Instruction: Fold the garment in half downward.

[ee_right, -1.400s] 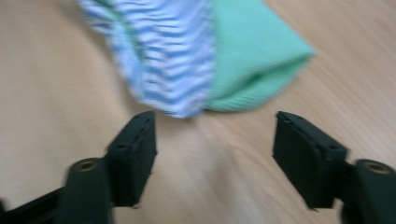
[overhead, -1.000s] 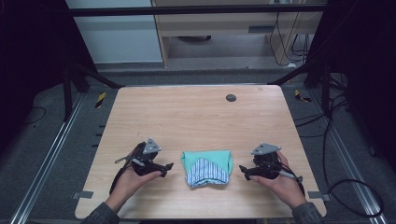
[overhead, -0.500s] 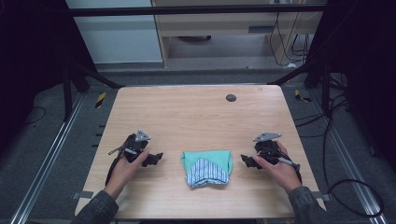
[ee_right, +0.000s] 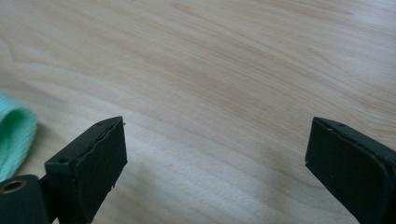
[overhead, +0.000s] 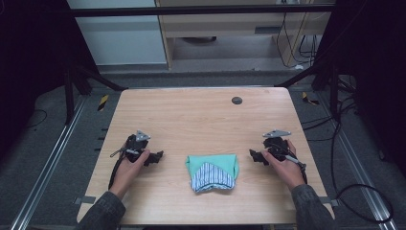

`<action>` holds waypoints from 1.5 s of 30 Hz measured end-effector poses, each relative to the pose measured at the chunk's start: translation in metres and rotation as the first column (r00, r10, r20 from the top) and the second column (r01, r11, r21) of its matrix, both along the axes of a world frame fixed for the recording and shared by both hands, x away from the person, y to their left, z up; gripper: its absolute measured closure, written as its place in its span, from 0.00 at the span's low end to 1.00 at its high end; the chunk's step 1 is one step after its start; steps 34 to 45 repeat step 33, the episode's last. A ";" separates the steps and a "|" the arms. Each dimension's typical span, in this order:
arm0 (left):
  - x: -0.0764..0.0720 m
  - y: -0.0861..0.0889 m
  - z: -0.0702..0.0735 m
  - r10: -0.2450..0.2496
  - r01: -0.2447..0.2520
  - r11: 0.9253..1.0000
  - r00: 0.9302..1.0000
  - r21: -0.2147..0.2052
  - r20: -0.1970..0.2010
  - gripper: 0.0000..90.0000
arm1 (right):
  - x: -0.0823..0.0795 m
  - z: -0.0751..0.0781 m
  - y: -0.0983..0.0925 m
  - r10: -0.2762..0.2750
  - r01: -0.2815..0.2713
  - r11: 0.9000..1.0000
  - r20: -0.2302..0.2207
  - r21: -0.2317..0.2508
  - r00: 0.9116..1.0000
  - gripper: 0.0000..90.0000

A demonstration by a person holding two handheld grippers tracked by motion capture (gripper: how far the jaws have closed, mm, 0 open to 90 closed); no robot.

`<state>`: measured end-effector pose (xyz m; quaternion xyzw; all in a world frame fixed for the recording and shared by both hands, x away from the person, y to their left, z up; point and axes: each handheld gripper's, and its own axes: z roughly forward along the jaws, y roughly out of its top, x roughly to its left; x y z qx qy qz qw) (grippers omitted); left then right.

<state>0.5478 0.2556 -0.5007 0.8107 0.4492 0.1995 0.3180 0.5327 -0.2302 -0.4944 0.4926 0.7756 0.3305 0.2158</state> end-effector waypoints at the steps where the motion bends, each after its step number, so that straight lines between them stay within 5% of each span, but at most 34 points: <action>1: 0.001 0.001 -0.001 0.004 -0.004 1.000 1.000 0.000 0.002 0.07 | 0.002 -0.001 -0.002 -0.020 0.020 1.000 -0.003 0.012 1.000 0.06; 13: 0.006 0.003 -0.006 0.016 -0.016 1.000 1.000 -0.026 0.012 0.04 | 0.011 -0.005 -0.016 -0.130 0.130 0.991 0.038 0.015 0.991 0.07; 30: 0.007 0.002 -0.007 0.021 -0.020 0.999 1.000 -0.025 0.009 0.00 | 0.015 -0.017 -0.013 -0.232 0.232 0.973 -0.006 0.009 0.973 0.01; 33: 0.007 0.002 -0.007 0.021 -0.020 0.999 1.000 -0.026 0.008 0.00 | 0.011 -0.017 -0.009 -0.301 0.301 0.954 -0.010 0.010 0.954 0.00; 45: 0.007 0.002 -0.007 0.021 -0.020 0.999 1.000 -0.026 0.008 0.00 | 0.011 -0.017 -0.009 -0.301 0.301 0.954 -0.010 0.010 0.954 0.00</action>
